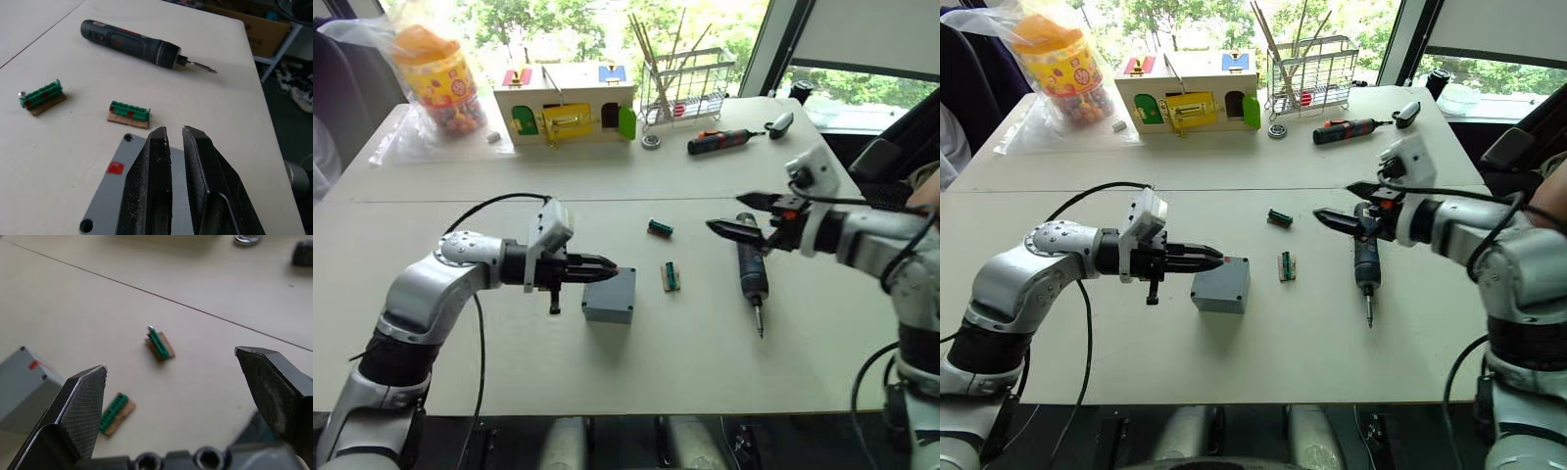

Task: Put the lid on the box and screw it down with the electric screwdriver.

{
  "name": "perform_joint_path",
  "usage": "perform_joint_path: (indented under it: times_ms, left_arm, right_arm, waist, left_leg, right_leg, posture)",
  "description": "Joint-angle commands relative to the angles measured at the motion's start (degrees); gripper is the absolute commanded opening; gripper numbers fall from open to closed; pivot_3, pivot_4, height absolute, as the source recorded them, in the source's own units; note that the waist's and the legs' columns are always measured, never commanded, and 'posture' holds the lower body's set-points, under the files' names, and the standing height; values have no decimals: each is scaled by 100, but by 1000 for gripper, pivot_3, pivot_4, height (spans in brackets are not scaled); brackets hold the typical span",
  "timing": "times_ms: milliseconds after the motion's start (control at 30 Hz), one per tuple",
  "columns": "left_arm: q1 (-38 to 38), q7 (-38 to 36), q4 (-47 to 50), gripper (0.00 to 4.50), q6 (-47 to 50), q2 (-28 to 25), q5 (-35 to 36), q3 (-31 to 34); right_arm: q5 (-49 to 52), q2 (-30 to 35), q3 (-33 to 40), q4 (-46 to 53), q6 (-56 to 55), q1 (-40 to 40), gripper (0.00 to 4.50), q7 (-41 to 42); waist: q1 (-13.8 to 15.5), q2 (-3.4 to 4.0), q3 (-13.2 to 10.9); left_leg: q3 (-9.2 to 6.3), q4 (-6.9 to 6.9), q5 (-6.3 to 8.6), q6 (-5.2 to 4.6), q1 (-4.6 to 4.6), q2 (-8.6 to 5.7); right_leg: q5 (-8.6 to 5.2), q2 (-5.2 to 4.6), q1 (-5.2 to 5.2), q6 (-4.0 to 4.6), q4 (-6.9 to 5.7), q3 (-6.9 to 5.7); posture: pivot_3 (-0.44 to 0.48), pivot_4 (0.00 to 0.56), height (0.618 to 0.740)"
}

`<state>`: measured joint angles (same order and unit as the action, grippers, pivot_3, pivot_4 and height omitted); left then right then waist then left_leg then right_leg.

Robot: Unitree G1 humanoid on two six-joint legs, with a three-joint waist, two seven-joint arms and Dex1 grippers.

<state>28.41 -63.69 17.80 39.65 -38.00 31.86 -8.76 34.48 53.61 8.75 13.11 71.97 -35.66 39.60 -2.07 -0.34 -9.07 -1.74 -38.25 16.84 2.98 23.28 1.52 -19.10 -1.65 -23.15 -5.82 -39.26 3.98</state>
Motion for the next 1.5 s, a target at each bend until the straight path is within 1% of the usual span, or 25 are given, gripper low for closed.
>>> perform_joint_path:
  times_ms: [33, 133, 233, 300, 433, 500, 600, 700, 833, 933, 967, 1000, 1033, 1067, 1100, 1133, 1233, 1300, 1367, 1433, 1467, 1500]
  left_arm:
    - [216, -126, 275, 446, -418, 52, -218, -254]
    - [247, -116, 316, 446, -617, 126, -347, -407]
    - [301, -24, 429, 446, -563, 244, -255, -371]
    - [288, -24, 549, 446, -572, 199, -274, -354]
    - [245, 23, 630, 446, -570, 134, -342, -372]
    - [166, 109, 633, 446, -539, 142, -320, -303]
    - [73, 253, 629, 446, -470, 193, -281, -223]
    - [-115, 435, 624, 446, -451, 215, -306, -175]
    - [-245, 632, 734, 446, -376, 299, -220, -134]
    - [-295, 769, 778, 446, -331, 395, -166, -114]
    - [-323, 814, 751, 446, -353, 409, -207, -126]
    - [-345, 851, 720, 446, -383, 409, -261, -146]
    - [-366, 882, 693, 446, -404, 401, -306, -161]
    - [-384, 897, 681, 446, -416, 388, -326, -166]
    - [-401, 903, 668, 446, -423, 377, -322, -148]
    - [-417, 922, 662, 446, -411, 386, -278, -94]
    - [-405, 970, 600, 446, -343, 462, -49, 140]
    - [-370, 936, 437, 446, -360, 409, -59, 230]
    - [-346, 836, 186, 446, -452, 287, -172, 271]
    - [-320, 701, -37, 446, -510, 169, -201, 314]
    - [-306, 634, -124, 446, -524, 110, -180, 341]
    - [-288, 581, -185, 446, -521, 59, -159, 356]
  right_arm:
    - [-42, 571, -500, -780, 1042, -441, 4443, 192]
    - [10, 584, -843, -1455, 1629, -878, 4443, 277]
    - [70, 585, -1245, -1782, 1966, -1166, 4443, 430]
    - [224, 557, -1743, -1934, 2053, -1309, 4443, 519]
    - [125, 511, -2322, -2280, 2053, -1510, 4443, 580]
    - [30, 240, -2480, -2827, 2053, -1724, 4443, 532]
    - [-85, -28, -2669, -3296, 2034, -1955, 4443, 603]
    - [-315, -225, -3225, -3436, 1722, -2058, 4443, 794]
    - [-679, -151, -4197, -3193, 1314, -2050, 4443, 1226]
    - [-995, -84, -4637, -3173, 1014, -2011, 3764, 1482]
    - [-1145, -129, -4769, -3228, 866, -2019, 3356, 1536]
    - [-1292, -180, -4872, -3287, 723, -2039, 3042, 1594]
    - [-1427, -233, -4940, -3359, 586, -2062, 2612, 1653]
    - [-1532, -247, -4996, -3403, 480, -2079, 2279, 1741]
    - [-1648, -227, -5053, -3426, 350, -2068, 1837, 1843]
    - [-1751, -192, -5079, -3458, 252, -2040, 1684, 1921]
    - [-1986, -141, -5015, -3603, 129, -1994, 1684, 2050]
    - [-2069, -211, -4756, -3867, 69, -2148, 1684, 2073]
    - [-2061, -352, -4357, -4242, 62, -2458, 1684, 2052]
    - [-1967, -485, -3808, -4622, 147, -2844, 1684, 1937]
    - [-1903, -484, -3562, -4648, 192, -2975, 1684, 1920]
    - [-1835, -484, -3283, -4657, 286, -3079, 1684, 1851]
  waist:
    - [-4, -1, 0]
    - [-50, 0, 0]
    - [-44, 0, 0]
    - [-35, 0, -1]
    - [-4, 0, -1]
    - [-5, 0, -1]
    - [-10, 0, -1]
    - [-27, -1, 0]
    - [-44, -25, 15]
    - [-36, -44, 26]
    - [-35, -50, 29]
    - [-34, -56, 33]
    - [-35, -63, 37]
    - [-35, -74, 44]
    - [-37, -83, 49]
    - [-40, -90, 54]
    - [-35, -105, 63]
    - [-31, -109, 66]
    - [-42, -110, 66]
    - [-49, -94, 56]
    - [-45, -79, 47]
    - [-41, -47, 27]
  left_leg:
    - [0, 0, 0, 0, 1, 0]
    - [3, 0, 1, -2, -2, 1]
    - [6, 1, 3, -6, -1, 2]
    - [6, 1, 3, -6, 1, 3]
    - [6, -1, 3, -6, 4, 1]
    - [6, -4, 3, -6, 5, 0]
    - [5, -6, 3, -6, 5, 0]
    - [3, -5, 4, -6, 5, 3]
    - [3, -7, 4, -7, -2, 5]
    - [-2, -6, 5, -9, -34, 8]
    - [-3, -5, 6, -11, -48, 10]
    - [-2, 1, 8, -13, -73, 9]
    - [-1, 2, 12, -22, -88, 8]
    - [-2, 2, 13, -23, -89, 8]
    - [-2, 2, 13, -23, -89, 9]
    - [-3, 2, 13, -23, -89, 10]
    - [-3, 2, 13, -23, -89, 20]
    - [-4, 2, 13, -23, -90, 21]
    - [-2, 0, 13, -22, -91, 20]
    - [6, -2, 12, -22, -91, 18]
    - [8, -1, 12, -22, -88, 16]
    - [8, 0, 12, -21, -84, 16]
  right_leg:
    - [0, 1, 0, 0, 2, 0]
    - [0, 4, 1, 0, 1, 5]
    - [0, 7, -5, 0, 1, 11]
    - [0, 6, -7, 0, 0, 11]
    - [0, 0, -6, 0, 4, 9]
    - [0, -2, -6, 0, 3, 9]
    - [0, 0, -6, 0, 3, 9]
    - [0, 2, -6, 0, 3, 7]
    - [0, 4, 0, 0, 1, 6]
    - [0, 5, 38, 0, 6, 1]
    - [0, 5, 54, 0, 14, 0]
    - [0, 4, 77, 0, 19, 0]
    - [0, 5, 94, 0, 23, 0]
    - [0, 6, 95, 0, 24, 0]
    - [0, 7, 95, 0, 23, -1]
    - [0, 8, 94, 0, 23, -1]
    - [0, 7, 94, 0, 23, -1]
    - [0, 5, 96, 0, 23, -1]
    - [0, 3, 97, 0, 23, -1]
    - [3, 2, 92, 2, 21, 3]
    - [3, 0, 87, 3, 20, 4]
    - [3, 0, 79, 3, 18, 4]
  posture:
    - [0, 150, 736]
    - [0, 150, 736]
    - [0, 150, 736]
    - [0, 150, 736]
    - [0, 150, 736]
    - [0, 150, 736]
    - [0, 150, 736]
    - [0, 150, 736]
    - [0, 150, 736]
    - [0, 150, 736]
    - [0, 150, 736]
    - [0, 150, 736]
    - [0, 150, 736]
    - [0, 150, 736]
    - [0, 150, 736]
    - [0, 150, 736]
    - [0, 150, 736]
    - [0, 150, 736]
    - [0, 150, 736]
    - [0, 150, 736]
    - [0, 150, 736]
    - [0, 150, 736]
